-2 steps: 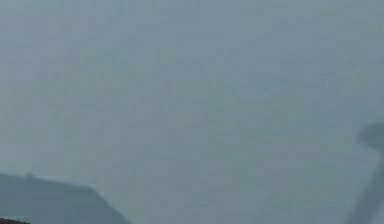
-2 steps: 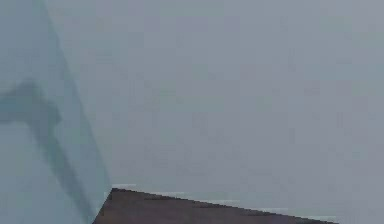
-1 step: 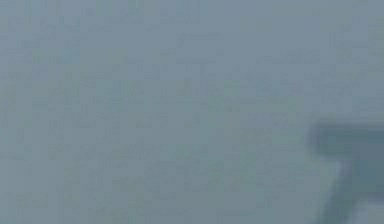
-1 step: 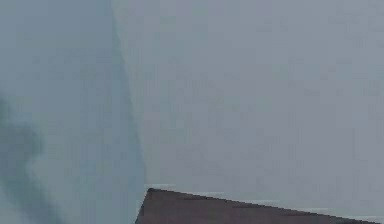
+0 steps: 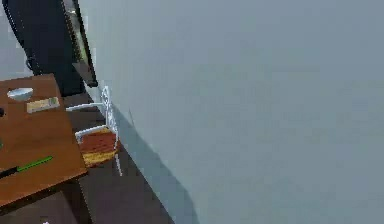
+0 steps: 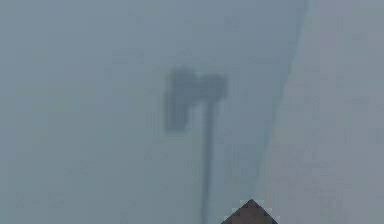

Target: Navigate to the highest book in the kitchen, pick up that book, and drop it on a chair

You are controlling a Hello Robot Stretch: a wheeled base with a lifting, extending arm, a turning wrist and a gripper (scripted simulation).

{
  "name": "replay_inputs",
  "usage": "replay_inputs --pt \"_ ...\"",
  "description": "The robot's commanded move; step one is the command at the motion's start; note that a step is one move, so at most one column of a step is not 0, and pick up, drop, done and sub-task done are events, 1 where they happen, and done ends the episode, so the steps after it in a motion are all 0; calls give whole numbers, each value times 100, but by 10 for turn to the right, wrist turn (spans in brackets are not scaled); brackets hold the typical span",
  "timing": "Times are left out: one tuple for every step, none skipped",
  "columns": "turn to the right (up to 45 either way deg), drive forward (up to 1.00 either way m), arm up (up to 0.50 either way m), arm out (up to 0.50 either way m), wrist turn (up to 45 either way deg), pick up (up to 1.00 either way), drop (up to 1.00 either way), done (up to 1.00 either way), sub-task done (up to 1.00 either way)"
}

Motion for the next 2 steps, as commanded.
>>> replay_inputs --pt "-330 0 0 0 0 0 0 0 0" --pt "0 30 0 0 0 0 0 0 0"
